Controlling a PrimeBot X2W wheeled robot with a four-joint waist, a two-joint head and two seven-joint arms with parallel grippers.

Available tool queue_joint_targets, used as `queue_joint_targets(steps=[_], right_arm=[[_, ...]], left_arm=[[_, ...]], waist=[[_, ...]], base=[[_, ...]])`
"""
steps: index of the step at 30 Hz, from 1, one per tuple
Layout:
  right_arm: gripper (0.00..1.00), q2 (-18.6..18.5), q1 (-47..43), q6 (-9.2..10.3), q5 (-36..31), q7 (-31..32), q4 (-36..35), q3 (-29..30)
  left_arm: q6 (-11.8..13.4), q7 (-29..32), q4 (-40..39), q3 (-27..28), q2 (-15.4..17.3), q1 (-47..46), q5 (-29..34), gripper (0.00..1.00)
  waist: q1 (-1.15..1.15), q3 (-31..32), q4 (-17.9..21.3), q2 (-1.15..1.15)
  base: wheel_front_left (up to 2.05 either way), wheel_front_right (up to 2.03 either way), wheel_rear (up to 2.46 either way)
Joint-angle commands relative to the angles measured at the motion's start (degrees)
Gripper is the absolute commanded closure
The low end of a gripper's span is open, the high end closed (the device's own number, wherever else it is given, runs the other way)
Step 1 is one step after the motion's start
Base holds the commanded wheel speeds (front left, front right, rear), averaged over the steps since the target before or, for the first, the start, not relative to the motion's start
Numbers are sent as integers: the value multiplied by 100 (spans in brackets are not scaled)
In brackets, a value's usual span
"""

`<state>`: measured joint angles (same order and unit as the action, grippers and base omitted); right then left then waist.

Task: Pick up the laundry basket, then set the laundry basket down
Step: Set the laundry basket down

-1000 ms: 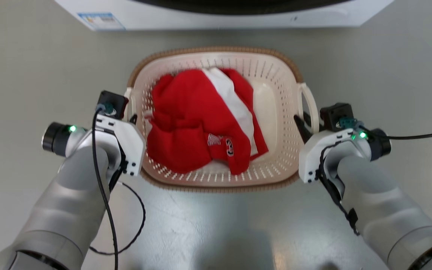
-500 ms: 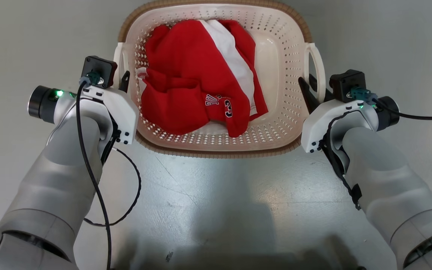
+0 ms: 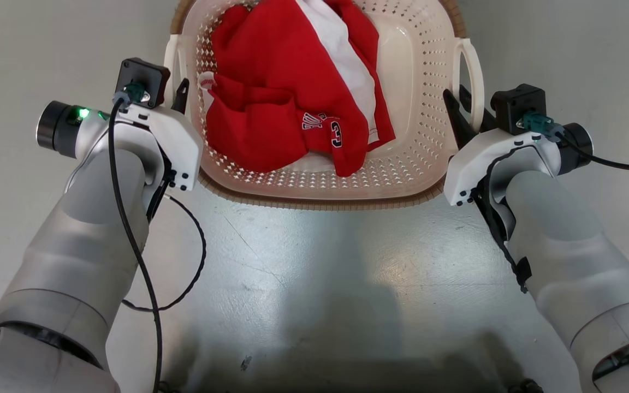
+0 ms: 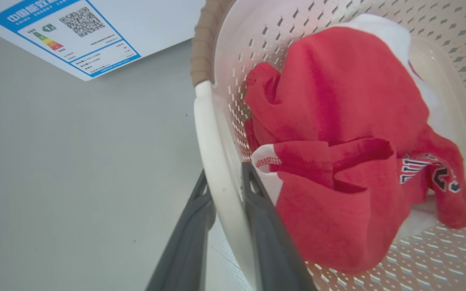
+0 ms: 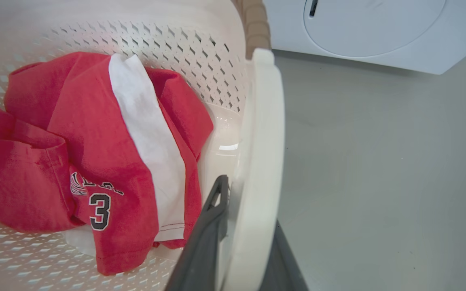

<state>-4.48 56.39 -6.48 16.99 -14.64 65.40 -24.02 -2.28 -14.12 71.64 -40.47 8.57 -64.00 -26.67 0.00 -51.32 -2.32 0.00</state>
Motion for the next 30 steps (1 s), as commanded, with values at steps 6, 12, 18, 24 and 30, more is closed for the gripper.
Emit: queue_joint_targets(steps=[6,12,18,24,30], right_arm=[[100,160,-453,-101,-288,-35,-157,-14],[100,160,-444,-101,-395,-36,-147,123],[99,160,-418,-101,-474,-36,-162,233],[0,160,-385,-101,-666,-36,-256,468],[0,160,-482,-101,-955,-36,-537,803]], left_arm=[[57,-80,-41,27,199,-233,114,100],[63,-83,-12,9,195,-297,97,100],[53,-85,25,7,175,-314,52,100],[46,-61,85,76,148,-311,-86,0],[94,-67,115,97,129,-304,-154,0]], waist=[[0,-92,-8,0],[0,-189,-16,0],[0,-275,-26,0],[0,-334,-12,0],[0,-316,1,0]], base=[[0,0,0],[0,0,0],[0,0,0],[0,0,0],[0,0,0]])
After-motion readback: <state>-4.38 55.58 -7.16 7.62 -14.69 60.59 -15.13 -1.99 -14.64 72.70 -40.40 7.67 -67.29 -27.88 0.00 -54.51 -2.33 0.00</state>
